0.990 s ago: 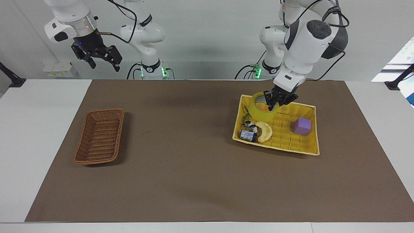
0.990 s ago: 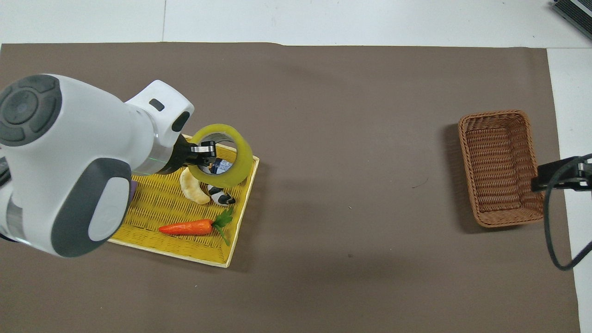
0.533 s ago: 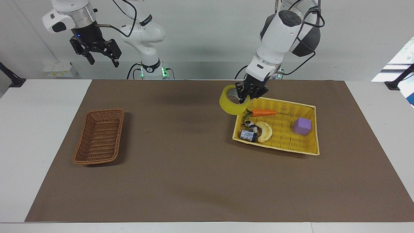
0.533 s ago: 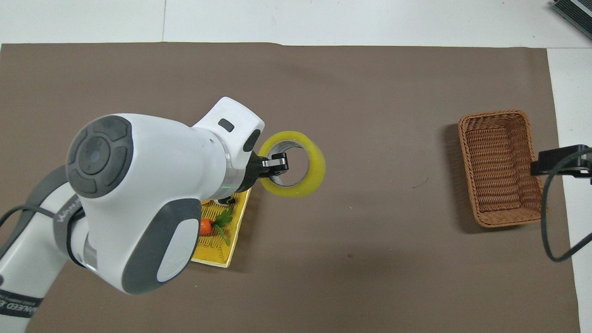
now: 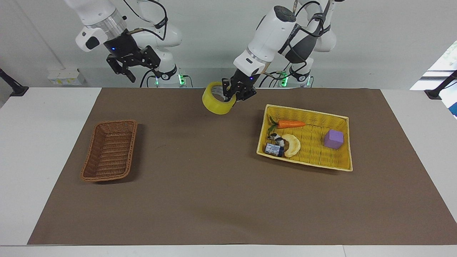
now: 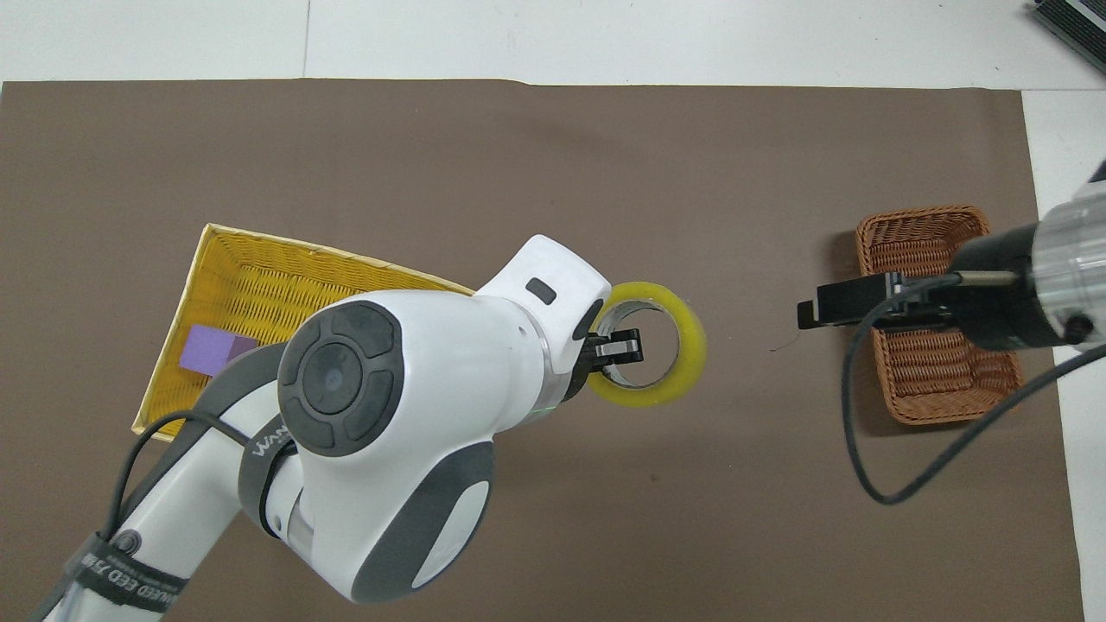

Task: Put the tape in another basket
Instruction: 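Carry the tape toward the right gripper while the right gripper reaches it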

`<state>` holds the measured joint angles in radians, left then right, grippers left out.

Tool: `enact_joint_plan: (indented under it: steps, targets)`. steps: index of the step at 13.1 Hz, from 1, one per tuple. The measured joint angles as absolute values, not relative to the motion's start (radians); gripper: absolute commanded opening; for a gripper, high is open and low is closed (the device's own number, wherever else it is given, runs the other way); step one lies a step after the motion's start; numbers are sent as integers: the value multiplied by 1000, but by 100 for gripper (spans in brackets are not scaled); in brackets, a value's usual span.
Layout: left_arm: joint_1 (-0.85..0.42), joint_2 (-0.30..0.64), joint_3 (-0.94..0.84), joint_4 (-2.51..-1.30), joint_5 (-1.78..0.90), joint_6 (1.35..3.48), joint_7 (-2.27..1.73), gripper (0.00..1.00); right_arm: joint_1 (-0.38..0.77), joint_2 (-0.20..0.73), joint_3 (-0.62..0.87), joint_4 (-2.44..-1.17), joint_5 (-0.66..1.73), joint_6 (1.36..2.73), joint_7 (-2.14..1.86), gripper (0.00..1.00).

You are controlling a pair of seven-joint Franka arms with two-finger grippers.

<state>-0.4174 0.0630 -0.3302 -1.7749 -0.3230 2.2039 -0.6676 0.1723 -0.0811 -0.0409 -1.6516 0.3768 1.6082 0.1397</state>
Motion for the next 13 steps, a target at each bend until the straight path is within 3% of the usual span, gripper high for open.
enact_joint_plan:
  steps: [5, 13]
  targets:
    - [-485, 62, -331, -1774, -344, 2260, -712, 0, 176, -55, -44, -1724, 506, 1653, 58, 100]
    - [-529, 62, -331, -1770, -344, 2318, -716, 0, 168, -56, -48, -1736, 579, 1639, 44, 100]
